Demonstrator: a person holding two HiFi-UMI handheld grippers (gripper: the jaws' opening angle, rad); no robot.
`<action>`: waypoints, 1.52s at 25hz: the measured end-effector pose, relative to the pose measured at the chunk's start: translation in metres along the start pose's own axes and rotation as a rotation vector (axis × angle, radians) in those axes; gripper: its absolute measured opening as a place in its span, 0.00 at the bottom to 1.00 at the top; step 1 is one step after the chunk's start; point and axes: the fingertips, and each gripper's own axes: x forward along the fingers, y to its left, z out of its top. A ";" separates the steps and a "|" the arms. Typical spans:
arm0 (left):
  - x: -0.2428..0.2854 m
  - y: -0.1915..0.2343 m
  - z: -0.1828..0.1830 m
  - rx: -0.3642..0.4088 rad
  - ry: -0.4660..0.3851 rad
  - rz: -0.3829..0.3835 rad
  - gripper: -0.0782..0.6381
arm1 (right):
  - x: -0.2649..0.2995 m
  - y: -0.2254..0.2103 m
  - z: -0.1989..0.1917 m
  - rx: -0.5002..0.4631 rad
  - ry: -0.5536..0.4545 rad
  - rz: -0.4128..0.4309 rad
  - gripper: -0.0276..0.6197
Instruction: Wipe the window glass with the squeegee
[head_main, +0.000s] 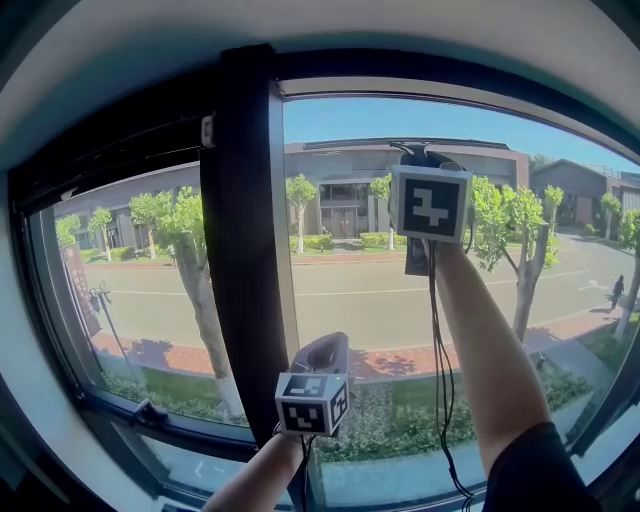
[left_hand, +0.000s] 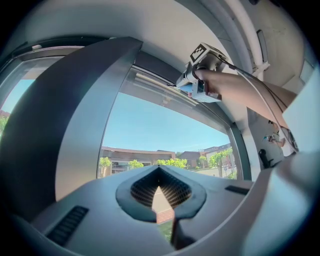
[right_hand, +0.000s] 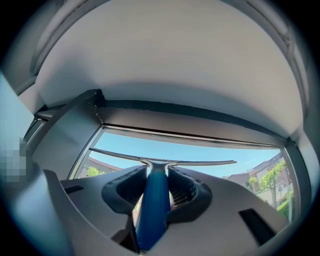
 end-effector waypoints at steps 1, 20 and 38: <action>0.000 -0.001 -0.001 -0.001 0.002 0.001 0.11 | -0.001 0.000 -0.003 -0.003 0.004 0.001 0.24; -0.009 -0.006 -0.014 -0.016 0.018 0.023 0.11 | -0.024 0.006 -0.033 -0.023 0.008 0.017 0.25; -0.017 -0.010 -0.036 -0.042 0.052 0.032 0.11 | -0.050 0.014 -0.077 -0.024 0.012 0.037 0.24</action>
